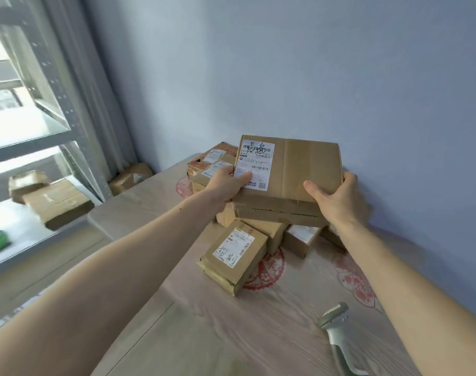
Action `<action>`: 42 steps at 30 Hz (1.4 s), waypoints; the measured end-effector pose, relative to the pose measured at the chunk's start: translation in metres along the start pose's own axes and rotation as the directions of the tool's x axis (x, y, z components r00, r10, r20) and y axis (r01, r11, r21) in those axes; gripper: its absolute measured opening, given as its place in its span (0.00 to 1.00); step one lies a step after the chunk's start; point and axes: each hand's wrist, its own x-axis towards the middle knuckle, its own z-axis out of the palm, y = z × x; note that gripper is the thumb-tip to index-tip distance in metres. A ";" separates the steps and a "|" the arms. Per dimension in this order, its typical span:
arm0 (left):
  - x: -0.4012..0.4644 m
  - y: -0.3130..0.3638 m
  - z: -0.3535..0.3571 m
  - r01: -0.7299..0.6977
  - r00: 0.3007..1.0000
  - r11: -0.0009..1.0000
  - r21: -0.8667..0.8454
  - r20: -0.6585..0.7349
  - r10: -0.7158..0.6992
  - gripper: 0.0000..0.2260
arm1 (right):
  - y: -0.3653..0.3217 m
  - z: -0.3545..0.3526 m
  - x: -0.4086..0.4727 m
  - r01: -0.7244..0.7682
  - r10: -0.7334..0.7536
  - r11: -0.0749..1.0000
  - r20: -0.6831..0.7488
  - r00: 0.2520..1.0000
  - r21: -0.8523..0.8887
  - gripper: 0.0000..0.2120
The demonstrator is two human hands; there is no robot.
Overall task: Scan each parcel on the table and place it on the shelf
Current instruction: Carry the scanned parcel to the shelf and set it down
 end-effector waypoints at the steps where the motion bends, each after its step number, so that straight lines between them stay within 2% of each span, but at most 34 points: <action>1: -0.006 -0.001 -0.020 -0.009 0.999 1.000 0.007 -0.045 0.010 0.10 | -0.016 0.009 -0.006 0.037 -0.037 0.999 0.023 0.999 -0.004 0.41; 3: -0.019 -0.002 -0.061 -0.018 0.990 1.000 0.011 -0.138 0.020 0.11 | -0.048 0.030 -0.018 0.120 -0.121 0.993 0.054 0.991 0.014 0.39; 8: -0.062 -0.007 -0.170 -0.023 0.949 0.999 -0.031 -0.315 0.012 0.08 | -0.136 0.085 -0.064 0.270 -0.271 0.962 0.142 0.952 0.026 0.43; 12: -0.103 -0.015 -0.262 -0.040 0.900 0.999 -0.030 -0.435 0.023 0.05 | -0.204 0.136 -0.112 0.363 -0.376 0.926 0.198 0.905 0.103 0.44; 21: -0.175 -0.021 -0.456 -0.064 0.750 0.997 -0.033 -0.660 0.026 0.13 | -0.358 0.231 -0.215 0.466 -0.536 0.838 0.272 0.799 0.283 0.41; 27: -0.201 -0.008 -0.550 -0.137 0.665 0.990 -0.037 -0.744 0.065 0.13 | -0.457 0.275 -0.249 0.579 -0.671 0.733 0.244 0.700 0.356 0.42; 34: -0.191 0.025 -0.642 -0.175 0.607 0.984 0.041 -0.782 0.141 0.07 | -0.556 0.326 -0.251 0.639 -0.736 0.655 0.150 0.660 0.403 0.38; 39: -0.154 0.054 -0.697 -0.199 0.541 0.974 0.105 -0.818 0.199 0.12 | -0.625 0.360 -0.228 0.643 -0.755 0.611 0.096 0.648 0.462 0.37; 42: -0.128 0.069 -0.731 -0.230 0.488 0.969 0.093 -0.850 0.197 0.19 | -0.665 0.377 -0.215 0.614 -0.751 0.595 0.086 0.655 0.518 0.36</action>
